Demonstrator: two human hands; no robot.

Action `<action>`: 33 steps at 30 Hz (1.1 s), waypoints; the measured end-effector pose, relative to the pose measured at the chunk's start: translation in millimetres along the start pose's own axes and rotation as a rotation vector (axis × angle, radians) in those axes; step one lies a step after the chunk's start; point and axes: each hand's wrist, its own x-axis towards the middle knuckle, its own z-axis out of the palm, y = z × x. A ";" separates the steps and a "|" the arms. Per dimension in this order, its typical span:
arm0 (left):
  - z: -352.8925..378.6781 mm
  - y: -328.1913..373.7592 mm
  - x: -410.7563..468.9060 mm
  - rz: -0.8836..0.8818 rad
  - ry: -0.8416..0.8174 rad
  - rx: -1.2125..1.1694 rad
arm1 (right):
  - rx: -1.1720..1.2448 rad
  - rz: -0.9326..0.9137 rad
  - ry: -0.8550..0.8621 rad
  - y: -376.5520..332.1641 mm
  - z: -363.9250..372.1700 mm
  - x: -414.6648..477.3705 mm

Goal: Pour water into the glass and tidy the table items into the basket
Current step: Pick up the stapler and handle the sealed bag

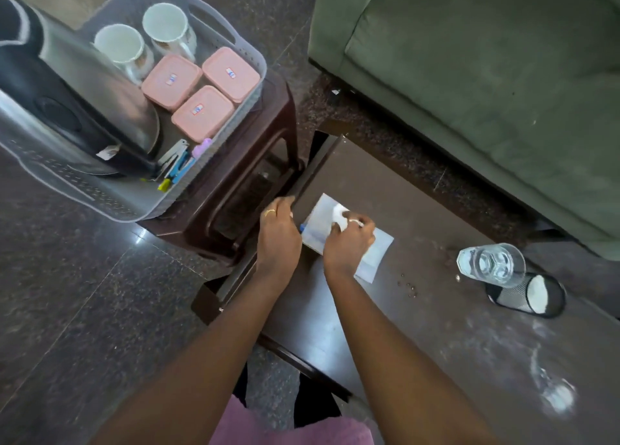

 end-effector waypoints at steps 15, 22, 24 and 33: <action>63.5 -0.4 20.4 -0.276 -0.464 0.194 | 0.205 0.697 -0.161 83.7 -9.0 23.2; 54.3 2.5 21.3 -0.333 -0.349 -0.024 | 0.505 0.662 0.039 82.2 -16.7 37.3; 45.1 7.2 20.0 -0.359 -0.264 -0.139 | 0.615 0.622 0.054 64.9 -19.5 41.2; -23.3 19.3 47.8 -0.359 0.225 -0.461 | 0.883 0.156 -0.105 -54.5 -32.4 56.3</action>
